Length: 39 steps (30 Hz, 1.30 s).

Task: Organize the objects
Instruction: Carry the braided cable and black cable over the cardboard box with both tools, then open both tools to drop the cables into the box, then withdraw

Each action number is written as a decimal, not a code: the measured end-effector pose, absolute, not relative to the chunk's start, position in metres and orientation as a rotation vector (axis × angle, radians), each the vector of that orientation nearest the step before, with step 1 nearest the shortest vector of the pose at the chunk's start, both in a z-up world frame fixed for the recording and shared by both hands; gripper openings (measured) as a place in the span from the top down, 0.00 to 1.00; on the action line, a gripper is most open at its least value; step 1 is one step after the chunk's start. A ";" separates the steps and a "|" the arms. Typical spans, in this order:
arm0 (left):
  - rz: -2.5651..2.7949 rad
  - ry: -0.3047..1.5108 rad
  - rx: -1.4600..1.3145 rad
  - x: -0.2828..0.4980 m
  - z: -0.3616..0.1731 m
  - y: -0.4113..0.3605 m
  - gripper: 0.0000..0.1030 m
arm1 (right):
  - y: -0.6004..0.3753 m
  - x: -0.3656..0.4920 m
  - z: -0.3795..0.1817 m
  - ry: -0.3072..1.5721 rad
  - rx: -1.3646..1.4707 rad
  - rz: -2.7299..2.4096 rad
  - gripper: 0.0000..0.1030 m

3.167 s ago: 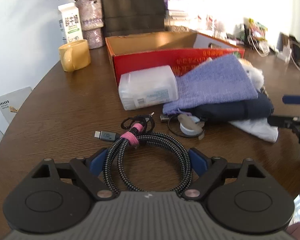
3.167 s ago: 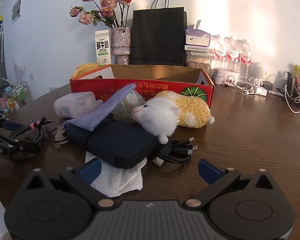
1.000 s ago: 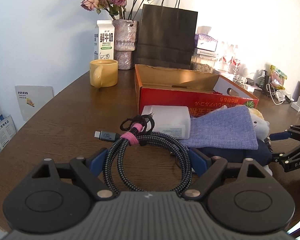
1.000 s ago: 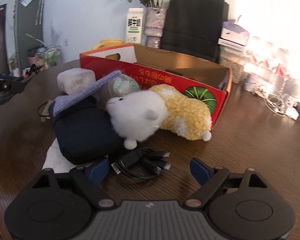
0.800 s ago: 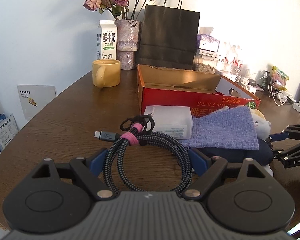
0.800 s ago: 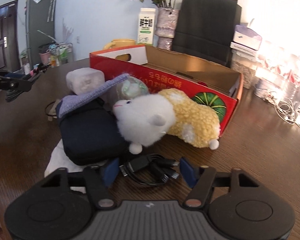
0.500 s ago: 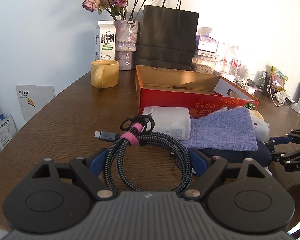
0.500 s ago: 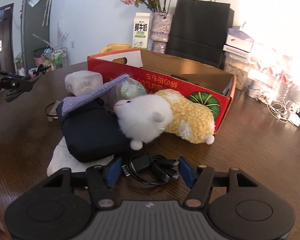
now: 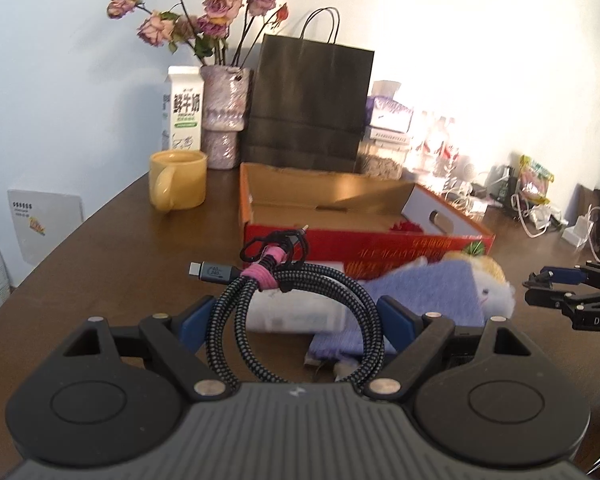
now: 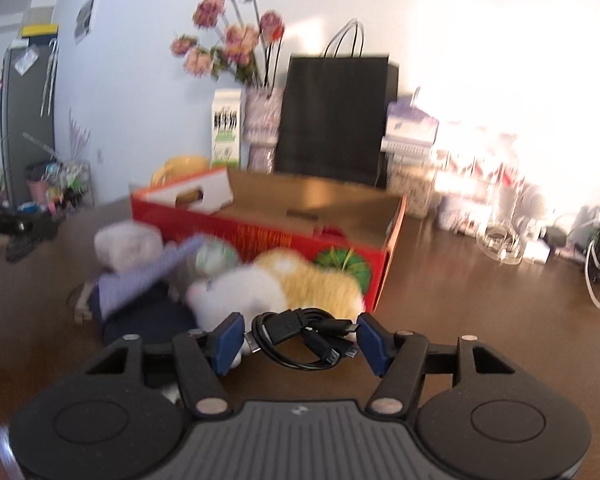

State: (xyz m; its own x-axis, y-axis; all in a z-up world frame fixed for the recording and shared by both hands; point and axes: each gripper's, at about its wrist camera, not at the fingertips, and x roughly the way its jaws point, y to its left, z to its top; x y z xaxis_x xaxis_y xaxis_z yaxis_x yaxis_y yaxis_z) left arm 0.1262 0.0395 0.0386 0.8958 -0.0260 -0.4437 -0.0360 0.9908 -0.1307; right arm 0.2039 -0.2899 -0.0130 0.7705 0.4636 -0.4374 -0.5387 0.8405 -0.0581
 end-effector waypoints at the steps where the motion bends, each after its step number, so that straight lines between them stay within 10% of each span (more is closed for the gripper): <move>1: -0.001 0.455 -0.138 0.130 0.040 0.038 0.15 | -0.289 0.205 -0.009 0.407 -0.181 0.544 0.41; 39: 0.057 0.412 -0.168 0.322 0.046 0.021 0.14 | -0.179 0.355 -0.002 0.405 -0.080 0.476 0.40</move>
State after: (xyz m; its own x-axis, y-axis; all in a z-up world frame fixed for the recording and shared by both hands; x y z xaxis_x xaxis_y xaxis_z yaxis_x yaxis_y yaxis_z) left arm 0.3219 0.0205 0.0455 0.9148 0.0215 -0.4034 -0.0895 0.9846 -0.1504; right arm 0.3548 -0.1789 -0.0016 0.8113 0.4292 -0.3969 -0.4604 0.8875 0.0187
